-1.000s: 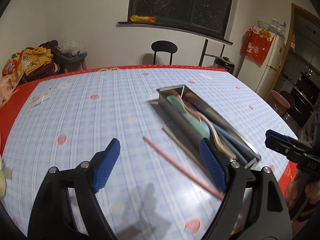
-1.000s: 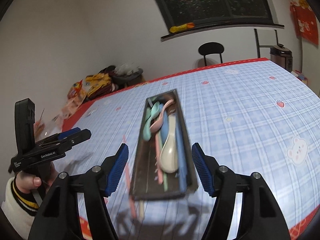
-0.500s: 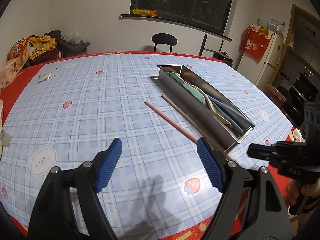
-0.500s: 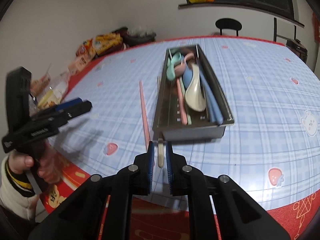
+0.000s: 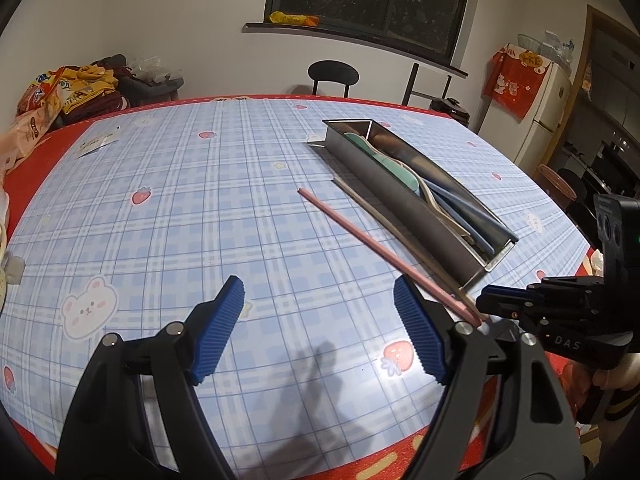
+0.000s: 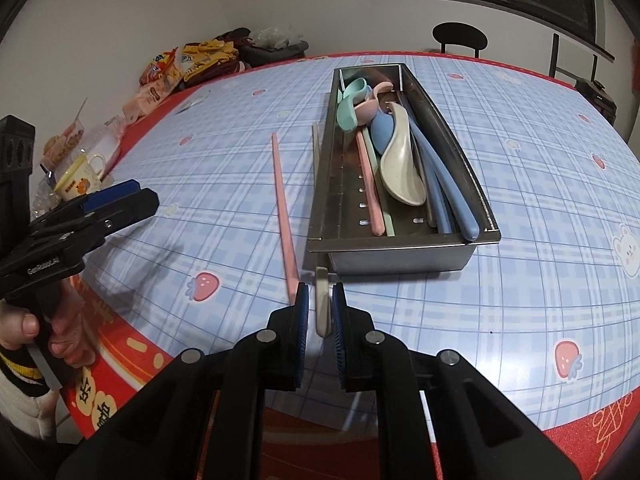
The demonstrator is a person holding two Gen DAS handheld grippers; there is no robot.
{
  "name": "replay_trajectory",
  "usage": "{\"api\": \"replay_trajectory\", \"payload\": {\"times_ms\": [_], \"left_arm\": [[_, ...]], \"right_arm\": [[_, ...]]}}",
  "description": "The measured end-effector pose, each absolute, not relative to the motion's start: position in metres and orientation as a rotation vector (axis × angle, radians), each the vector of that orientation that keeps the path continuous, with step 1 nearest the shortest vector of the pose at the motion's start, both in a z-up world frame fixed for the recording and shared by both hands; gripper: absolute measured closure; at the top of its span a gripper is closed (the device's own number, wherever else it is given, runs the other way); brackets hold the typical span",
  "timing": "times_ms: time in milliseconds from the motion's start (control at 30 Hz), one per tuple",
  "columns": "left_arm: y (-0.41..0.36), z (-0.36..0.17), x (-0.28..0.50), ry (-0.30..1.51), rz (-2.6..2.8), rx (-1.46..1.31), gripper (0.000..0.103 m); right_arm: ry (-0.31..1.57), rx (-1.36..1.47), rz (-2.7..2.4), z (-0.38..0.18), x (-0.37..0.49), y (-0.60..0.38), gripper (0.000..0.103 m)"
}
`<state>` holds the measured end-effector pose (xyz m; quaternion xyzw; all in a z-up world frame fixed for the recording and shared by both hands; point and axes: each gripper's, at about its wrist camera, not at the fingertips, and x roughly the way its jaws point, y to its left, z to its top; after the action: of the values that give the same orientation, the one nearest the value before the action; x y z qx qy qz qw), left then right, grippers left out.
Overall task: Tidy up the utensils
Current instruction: 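Move the right tool to the last chopsticks and grasp the beige chopstick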
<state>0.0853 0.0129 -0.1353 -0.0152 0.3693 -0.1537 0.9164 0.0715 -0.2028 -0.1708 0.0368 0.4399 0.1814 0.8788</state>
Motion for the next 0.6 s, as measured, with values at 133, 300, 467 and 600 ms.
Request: {"api": "replay_trajectory", "payload": {"times_ms": [133, 300, 467, 600], "left_arm": [[0.015, -0.139, 0.086, 0.769, -0.318, -0.038, 0.026], [0.018, -0.143, 0.086, 0.776, -0.315, -0.043, 0.026], [0.019, -0.144, 0.087, 0.781, -0.318, -0.046, 0.027], [0.02, -0.145, 0.088, 0.791, -0.322, -0.057, 0.028]], "right_arm": [[0.924, 0.057, 0.38, -0.173, 0.073, -0.199, 0.09], [0.921, 0.026, 0.381, -0.172, 0.075, -0.195, 0.09], [0.92, -0.007, 0.411, -0.171, 0.076, -0.184, 0.091], [0.92, -0.049, 0.461, -0.17, 0.072, -0.168, 0.091]]}}
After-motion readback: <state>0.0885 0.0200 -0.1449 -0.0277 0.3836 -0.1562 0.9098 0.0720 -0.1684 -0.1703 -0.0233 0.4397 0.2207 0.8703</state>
